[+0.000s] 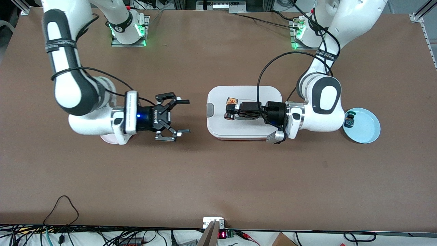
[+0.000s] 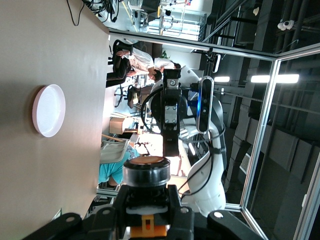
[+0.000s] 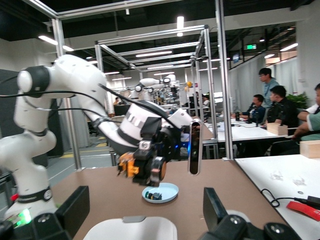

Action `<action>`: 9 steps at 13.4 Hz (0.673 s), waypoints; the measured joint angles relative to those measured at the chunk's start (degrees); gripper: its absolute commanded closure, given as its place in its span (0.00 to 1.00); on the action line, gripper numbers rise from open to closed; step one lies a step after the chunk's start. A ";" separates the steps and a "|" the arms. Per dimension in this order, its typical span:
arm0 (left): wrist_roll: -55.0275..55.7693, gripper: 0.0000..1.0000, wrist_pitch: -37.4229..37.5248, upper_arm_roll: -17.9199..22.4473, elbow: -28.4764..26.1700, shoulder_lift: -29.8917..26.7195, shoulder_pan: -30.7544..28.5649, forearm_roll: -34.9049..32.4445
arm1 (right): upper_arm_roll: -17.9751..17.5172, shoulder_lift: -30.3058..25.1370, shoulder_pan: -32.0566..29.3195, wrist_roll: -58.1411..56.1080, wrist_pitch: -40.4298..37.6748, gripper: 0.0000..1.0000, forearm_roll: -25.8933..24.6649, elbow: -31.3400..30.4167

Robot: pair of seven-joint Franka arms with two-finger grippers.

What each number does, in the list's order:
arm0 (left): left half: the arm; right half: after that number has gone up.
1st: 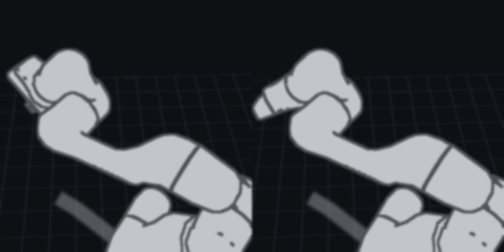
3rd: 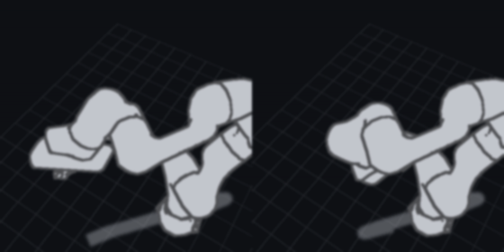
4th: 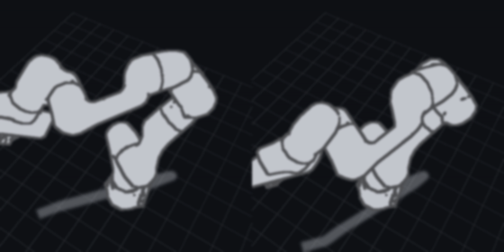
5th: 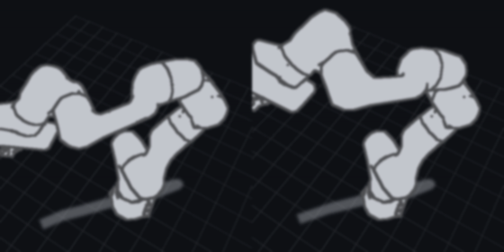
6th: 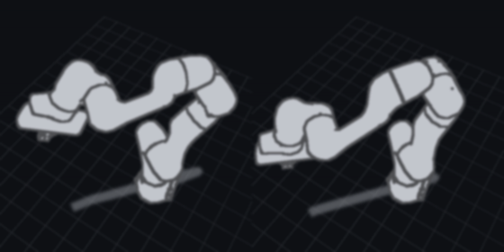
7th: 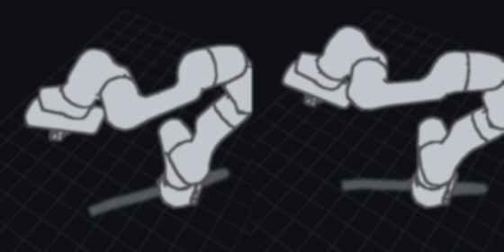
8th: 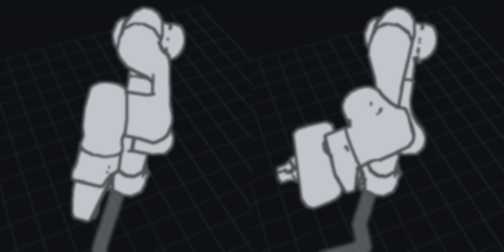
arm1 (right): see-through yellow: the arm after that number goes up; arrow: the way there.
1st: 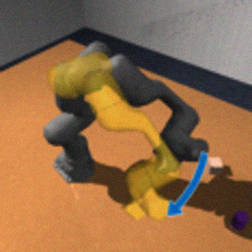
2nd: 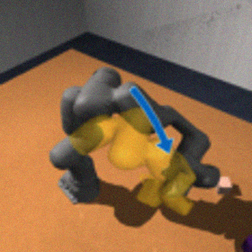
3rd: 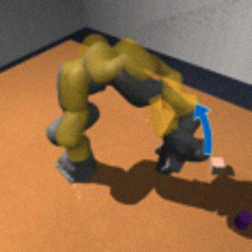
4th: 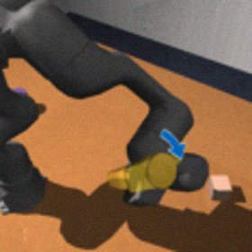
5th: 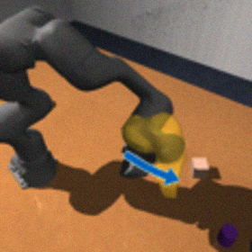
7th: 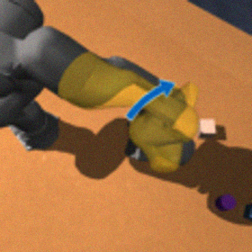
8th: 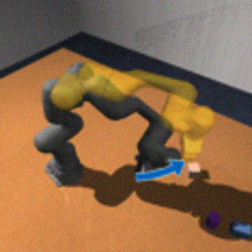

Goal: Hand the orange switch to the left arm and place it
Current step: 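Open the right gripper and withdraw it while the left gripper pulls away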

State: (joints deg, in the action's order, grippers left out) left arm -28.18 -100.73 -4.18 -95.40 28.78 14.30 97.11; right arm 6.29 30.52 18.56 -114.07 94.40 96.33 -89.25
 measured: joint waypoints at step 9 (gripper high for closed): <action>0.57 1.00 15.10 5.43 0.01 -1.43 -8.37 -17.69 | 0.11 -1.15 -12.82 0.65 -19.24 0.00 -13.43 0.00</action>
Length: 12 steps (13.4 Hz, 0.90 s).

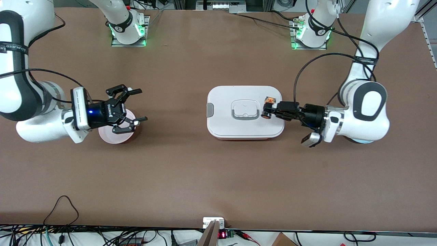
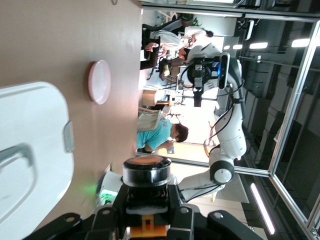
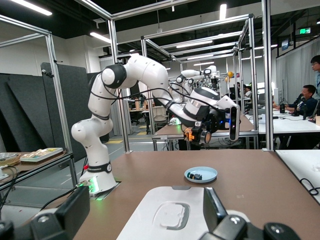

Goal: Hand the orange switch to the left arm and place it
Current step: 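Open the right gripper and withdraw it while the left gripper pulls away, then carry the orange switch with the left gripper over the blue plate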

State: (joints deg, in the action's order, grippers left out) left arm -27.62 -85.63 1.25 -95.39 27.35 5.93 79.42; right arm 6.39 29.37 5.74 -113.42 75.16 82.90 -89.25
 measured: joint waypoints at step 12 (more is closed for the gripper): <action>-4.76 1.00 4.90 6.23 1.01 -3.64 -5.48 -41.09 | 5.75 -9.82 -1.29 46.95 -0.39 0.00 -37.15 8.84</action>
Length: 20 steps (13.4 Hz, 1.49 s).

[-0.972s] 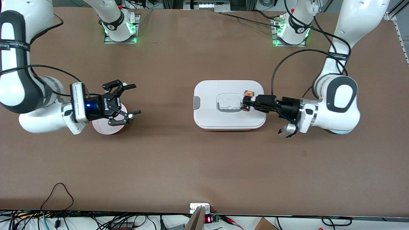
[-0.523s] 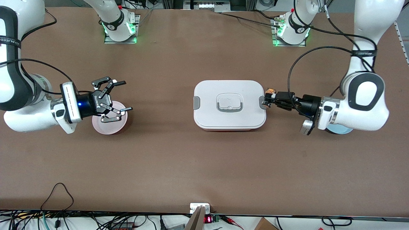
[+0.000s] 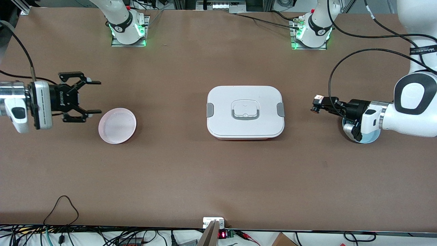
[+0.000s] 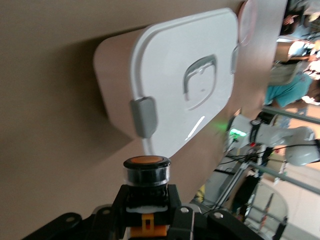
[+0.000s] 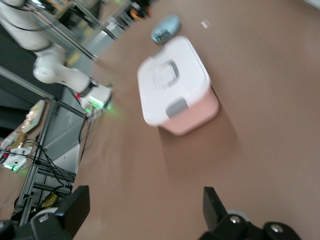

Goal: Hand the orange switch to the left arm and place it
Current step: 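Carry the orange switch with the left gripper over the blue plate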

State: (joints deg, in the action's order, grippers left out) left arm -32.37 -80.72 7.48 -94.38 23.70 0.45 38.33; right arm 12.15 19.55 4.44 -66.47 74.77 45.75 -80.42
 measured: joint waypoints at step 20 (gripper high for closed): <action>-52.96 1.00 -16.14 -0.37 -0.16 -2.85 -2.73 -35.60 | 0.89 -6.94 3.18 17.26 5.74 0.00 -41.31 0.66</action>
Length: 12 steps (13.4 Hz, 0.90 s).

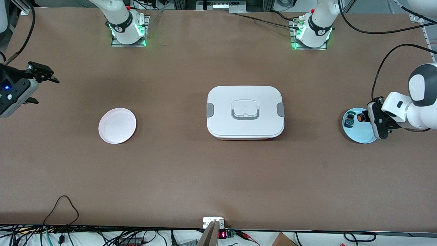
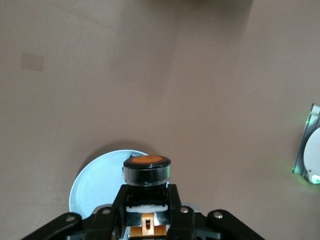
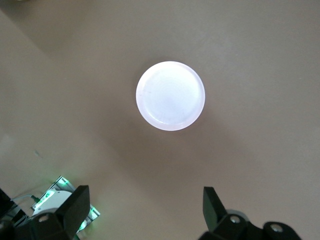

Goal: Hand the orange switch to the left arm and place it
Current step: 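Carry the orange switch with the left gripper over the blue plate, then lower the orange switch onto the blue plate beside the green switch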

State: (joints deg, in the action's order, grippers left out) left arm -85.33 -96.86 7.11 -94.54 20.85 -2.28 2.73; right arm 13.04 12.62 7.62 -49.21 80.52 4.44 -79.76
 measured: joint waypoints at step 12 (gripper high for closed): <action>-15.39 1.00 -10.54 0.07 -5.19 2.69 -7.93 -6.89 | -0.61 -7.23 1.40 24.71 -2.30 0.00 0.32 -0.81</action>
State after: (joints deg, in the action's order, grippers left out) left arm -100.72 -107.41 7.18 -99.73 23.54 -10.21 -4.16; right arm 12.43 5.38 9.02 -24.51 78.21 4.76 -80.57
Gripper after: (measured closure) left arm 0.661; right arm 0.000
